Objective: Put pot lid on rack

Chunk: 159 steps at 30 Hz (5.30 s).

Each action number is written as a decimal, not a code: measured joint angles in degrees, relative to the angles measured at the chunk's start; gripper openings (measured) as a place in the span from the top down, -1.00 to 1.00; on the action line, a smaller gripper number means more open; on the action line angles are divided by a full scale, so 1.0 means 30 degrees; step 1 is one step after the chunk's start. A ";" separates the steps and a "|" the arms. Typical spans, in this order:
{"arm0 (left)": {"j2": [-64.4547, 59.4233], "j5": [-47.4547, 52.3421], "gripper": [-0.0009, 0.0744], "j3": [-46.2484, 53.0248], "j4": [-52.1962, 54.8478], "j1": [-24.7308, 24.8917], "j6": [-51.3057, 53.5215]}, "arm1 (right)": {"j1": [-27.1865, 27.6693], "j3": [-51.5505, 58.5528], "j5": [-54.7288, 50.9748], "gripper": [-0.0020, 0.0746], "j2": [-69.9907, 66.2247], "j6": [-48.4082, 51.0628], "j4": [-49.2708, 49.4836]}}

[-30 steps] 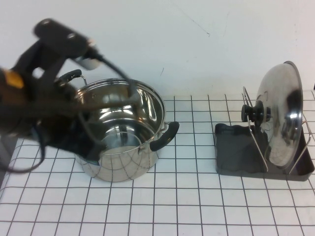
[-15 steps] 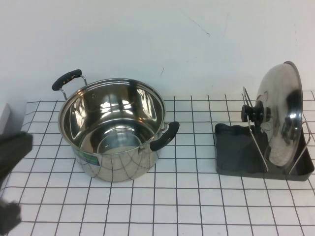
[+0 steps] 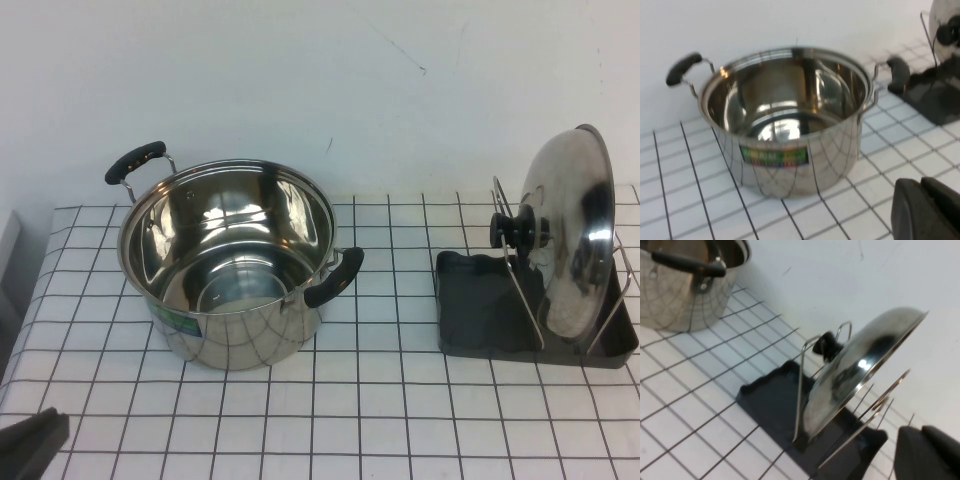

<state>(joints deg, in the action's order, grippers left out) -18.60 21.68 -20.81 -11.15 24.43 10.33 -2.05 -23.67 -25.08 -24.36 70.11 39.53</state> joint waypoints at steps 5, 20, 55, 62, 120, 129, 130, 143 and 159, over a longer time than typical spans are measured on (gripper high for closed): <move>0.0000 0.0043 0.98 0.0690 0.0000 0.0000 0.0000 | 0.0000 0.1246 -0.0125 0.94 0.0781 -0.0519 0.0071; 0.0000 0.0141 0.98 0.0792 0.0000 0.0000 0.0000 | 0.0000 0.1371 -0.0081 0.95 0.0781 -0.0555 0.1320; 0.6376 -0.1129 0.98 0.7465 -0.1618 -0.6606 -0.1508 | 0.0000 0.1371 -0.0722 0.95 0.0781 -0.0595 0.1415; 0.6405 -0.0967 0.98 0.7429 -0.1434 -0.6615 -0.2094 | 0.0000 0.1371 -0.0770 0.95 0.0781 -0.0595 0.1626; 0.6416 -0.0788 0.98 0.7359 -0.0758 -0.6615 -0.2499 | 0.1580 0.8397 0.1771 0.95 0.8189 -2.0931 -1.4368; 0.6416 -0.0788 0.98 0.7359 -0.0758 -0.6615 -0.2499 | 0.1675 0.8397 0.1588 0.95 0.8368 -2.2765 -1.4455; 0.6416 -0.0788 0.98 0.7359 -0.0758 -0.6615 -0.2499 | 0.1675 0.8397 0.1588 0.95 0.8368 -2.2841 -1.4455; 0.6416 -0.0788 0.98 0.7359 -0.0758 -0.6615 -0.2546 | 0.1675 0.8397 0.1588 0.95 0.8368 -2.2890 -1.4455; 0.6416 -0.0788 0.98 0.7359 -0.0758 -0.6615 -0.2546 | 0.1675 0.8397 0.1588 0.95 0.8368 -2.2890 -1.4455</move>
<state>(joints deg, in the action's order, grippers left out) 0.65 19.32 1.27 -13.42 4.59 2.69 2.98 1.52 -20.32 0.74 1.45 -3.83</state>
